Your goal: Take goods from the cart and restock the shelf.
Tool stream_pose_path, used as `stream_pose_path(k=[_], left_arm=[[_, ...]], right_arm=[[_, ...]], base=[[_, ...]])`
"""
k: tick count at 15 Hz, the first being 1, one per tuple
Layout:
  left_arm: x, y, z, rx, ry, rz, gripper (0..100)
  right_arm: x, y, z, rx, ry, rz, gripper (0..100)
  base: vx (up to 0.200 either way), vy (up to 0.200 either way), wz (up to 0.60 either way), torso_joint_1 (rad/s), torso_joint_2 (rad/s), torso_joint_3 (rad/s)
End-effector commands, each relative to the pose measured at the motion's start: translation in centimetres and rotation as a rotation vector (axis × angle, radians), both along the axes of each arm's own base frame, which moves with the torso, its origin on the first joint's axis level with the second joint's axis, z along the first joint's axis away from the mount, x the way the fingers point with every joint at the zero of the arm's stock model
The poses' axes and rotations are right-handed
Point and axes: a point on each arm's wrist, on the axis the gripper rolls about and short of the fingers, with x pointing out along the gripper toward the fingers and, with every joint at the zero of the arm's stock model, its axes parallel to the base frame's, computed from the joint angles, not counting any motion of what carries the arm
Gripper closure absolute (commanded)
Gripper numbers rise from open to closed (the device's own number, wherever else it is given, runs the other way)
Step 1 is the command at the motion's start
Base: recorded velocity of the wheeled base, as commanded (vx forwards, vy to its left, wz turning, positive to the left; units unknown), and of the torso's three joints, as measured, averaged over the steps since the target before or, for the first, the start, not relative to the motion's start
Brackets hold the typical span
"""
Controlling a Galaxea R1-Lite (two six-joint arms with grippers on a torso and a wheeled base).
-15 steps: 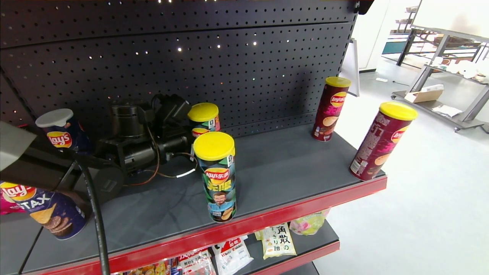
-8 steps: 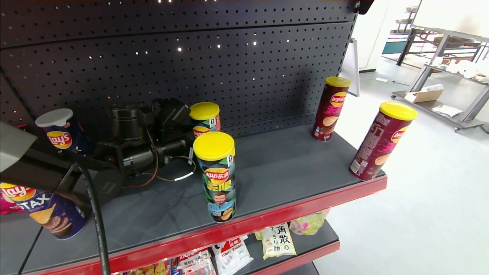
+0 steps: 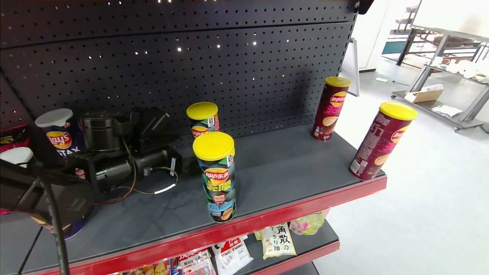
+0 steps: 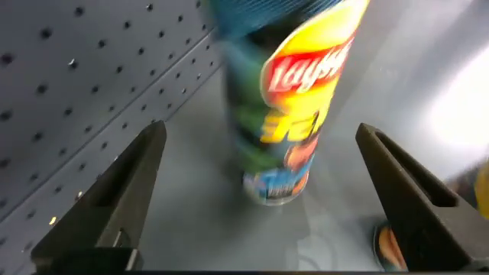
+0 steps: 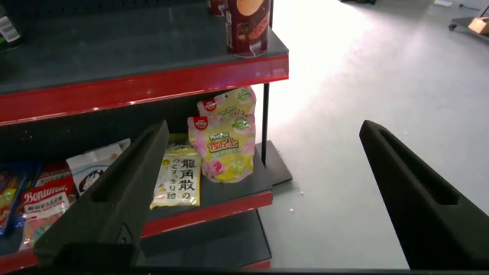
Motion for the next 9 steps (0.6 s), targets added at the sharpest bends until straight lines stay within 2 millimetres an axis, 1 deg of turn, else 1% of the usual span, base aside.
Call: stream_pose_path(k=[1,3,4,5,6,7,9], left_arm=[[-1.9,1.2,1.0,-0.005,-0.022,0.023,0],[-3.2,1.7,1.1,-0.003,-0.016,0.029,0],[-4.5,2.0,1.2,-0.005,-0.005,0.030,0],[-5.1,2.2,1.3,-0.004,0.000,0.030,0],[-6.4,2.5,1.3,-0.001,0.012,0.031,0],[-8.8,3.1,1.3,-0.001,0.014,0.032,0],[-11.6,3.8,1.7,-0.003,0.016,0.031,0]], right_arm=[[0.0,0.0,0.0,0.000,0.001,0.001,0],[0.0,0.0,0.0,0.000,0.001,0.001,0],[0.0,0.0,0.0,0.000,0.001,0.001,0],[0.0,0.0,0.0,0.000,0.001,0.001,0],[0.0,0.0,0.0,0.000,0.001,0.001,0],[0.0,0.0,0.0,0.000,0.001,0.001,0],[0.0,0.0,0.0,0.000,0.001,0.001,0]], base=[[0.000,0.000,0.00,0.000,0.00,0.000],[0.000,0.000,0.00,0.000,0.00,0.000],[0.000,0.000,0.00,0.000,0.00,0.000],[0.000,0.000,0.00,0.000,0.00,0.000],[0.000,0.000,0.00,0.000,0.00,0.000],[0.000,0.000,0.00,0.000,0.00,0.000],[0.000,0.000,0.00,0.000,0.00,0.000]])
